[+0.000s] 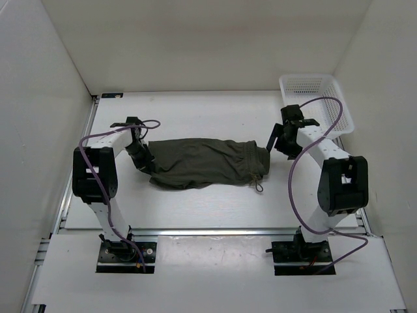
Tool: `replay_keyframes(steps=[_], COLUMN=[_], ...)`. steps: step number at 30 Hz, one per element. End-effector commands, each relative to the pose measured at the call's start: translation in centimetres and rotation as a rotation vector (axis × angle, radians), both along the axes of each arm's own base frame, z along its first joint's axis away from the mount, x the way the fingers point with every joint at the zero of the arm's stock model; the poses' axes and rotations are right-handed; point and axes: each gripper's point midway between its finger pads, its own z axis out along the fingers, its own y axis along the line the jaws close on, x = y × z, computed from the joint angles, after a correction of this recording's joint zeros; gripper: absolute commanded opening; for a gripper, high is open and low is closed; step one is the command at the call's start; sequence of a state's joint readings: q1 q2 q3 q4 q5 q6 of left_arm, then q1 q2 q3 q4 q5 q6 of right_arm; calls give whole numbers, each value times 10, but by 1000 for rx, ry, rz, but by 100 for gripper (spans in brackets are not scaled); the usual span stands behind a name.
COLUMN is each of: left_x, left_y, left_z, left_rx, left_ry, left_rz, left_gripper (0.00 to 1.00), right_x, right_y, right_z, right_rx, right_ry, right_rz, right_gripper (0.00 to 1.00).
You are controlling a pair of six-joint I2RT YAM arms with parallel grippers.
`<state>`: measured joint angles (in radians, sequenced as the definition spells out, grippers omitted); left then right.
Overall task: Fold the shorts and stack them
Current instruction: Fold the shorts
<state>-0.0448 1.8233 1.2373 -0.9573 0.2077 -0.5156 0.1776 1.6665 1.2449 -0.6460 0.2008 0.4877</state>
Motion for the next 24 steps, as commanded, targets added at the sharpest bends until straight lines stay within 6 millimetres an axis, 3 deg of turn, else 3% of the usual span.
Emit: replay_keyframes(steps=[1, 4, 5, 6, 7, 9, 12, 15, 20, 24], left_x=[7, 10, 10, 13, 13, 16, 22, 28, 35, 36], left_y=[-2, 0, 0, 0, -2, -2, -1, 5, 15, 20], left_z=[-2, 0, 0, 0, 0, 3, 16, 30, 59, 64], left_rx=[16, 25, 26, 26, 14, 14, 23, 56, 77, 87], left_ry=[-37, -49, -49, -51, -53, -64, -110, -133, -184, -195], left_rz=[-39, -47, -47, -47, -60, -60, -59, -54, -29, -16], left_gripper=[10, 10, 10, 10, 17, 39, 98, 100, 100, 100], right_x=[-11, -30, -44, -48, -54, -71, -77, -79, -67, -56], right_y=[12, 25, 29, 42, 47, 60, 77, 77, 82, 80], right_z=[6, 12, 4, 5, 7, -4, -5, -16, -35, -52], right_rx=[82, 169, 198, 272, 310, 375, 457, 433, 435, 416], right_ry=[25, 44, 80, 84, 79, 113, 110, 140, 155, 159], right_rz=[-2, 14, 12, 46, 50, 87, 138, 164, 202, 170], right_gripper=[83, 83, 84, 84, 84, 90, 96, 99, 99, 99])
